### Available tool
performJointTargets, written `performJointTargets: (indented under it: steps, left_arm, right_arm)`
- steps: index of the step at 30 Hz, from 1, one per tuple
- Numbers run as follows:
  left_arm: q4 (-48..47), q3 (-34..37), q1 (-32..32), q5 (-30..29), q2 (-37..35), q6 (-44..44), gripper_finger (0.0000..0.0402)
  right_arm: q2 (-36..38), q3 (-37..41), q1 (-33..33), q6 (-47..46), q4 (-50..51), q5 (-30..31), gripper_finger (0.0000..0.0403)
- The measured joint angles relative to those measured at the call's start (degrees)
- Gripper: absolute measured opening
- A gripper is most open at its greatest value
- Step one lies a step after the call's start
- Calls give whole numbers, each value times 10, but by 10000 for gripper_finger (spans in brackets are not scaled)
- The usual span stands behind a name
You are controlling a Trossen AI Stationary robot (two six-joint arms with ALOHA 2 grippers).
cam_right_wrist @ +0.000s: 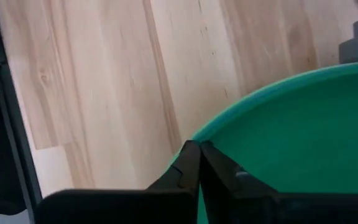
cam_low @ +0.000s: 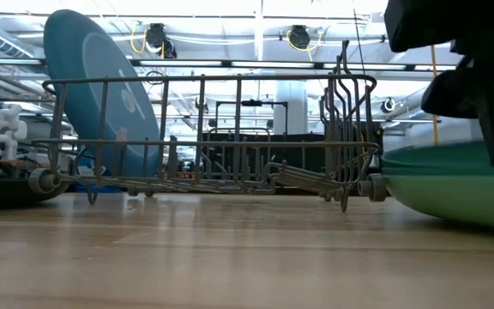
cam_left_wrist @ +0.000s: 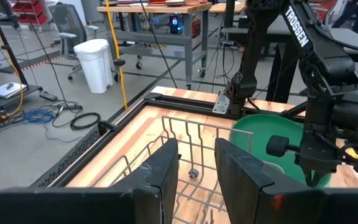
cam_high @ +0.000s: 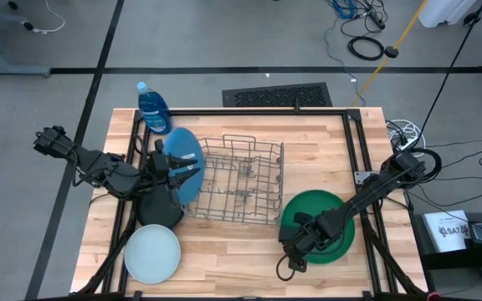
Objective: Sort dishes
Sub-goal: Put the dark green plate into the gray dish rack
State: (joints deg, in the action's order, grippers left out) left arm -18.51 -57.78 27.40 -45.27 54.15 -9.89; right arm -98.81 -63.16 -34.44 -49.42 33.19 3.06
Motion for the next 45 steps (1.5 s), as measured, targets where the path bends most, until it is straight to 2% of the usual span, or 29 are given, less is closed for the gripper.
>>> performJointTargets:
  steps: [7, 14, 18, 22, 28, 31, 36, 45]
  left_arm:
    - [0, 0, 0, 0, 0, 1, 107]
    - [0, 0, 0, 0, 0, 1, 107]
    - [0, 0, 0, 0, 0, 1, 107]
    - [0, 0, 0, 0, 1, 1, 107]
    - [0, 0, 0, 0, 1, 1, 107]
    - [0, 0, 0, 0, 1, 1, 107]
    - [0, 0, 0, 0, 1, -1, 107]
    - [-1, 0, 0, 0, 1, 2, 107]
  right_arm:
    - [23, 0, 0, 9, 22, 3, 0]
    - [94, 0, 0, -45, 205, 114, 4]
    - [133, 0, 3, -71, 314, 160, 33]
    - [149, 9, 18, -96, 397, 164, 92]
    - [193, 101, 49, -101, 357, 159, 197]
    - [227, 161, 67, -102, 331, 157, 224]
    - [304, 238, 89, -100, 276, 149, 223]
    - [379, 300, 105, -79, 250, 123, 169]
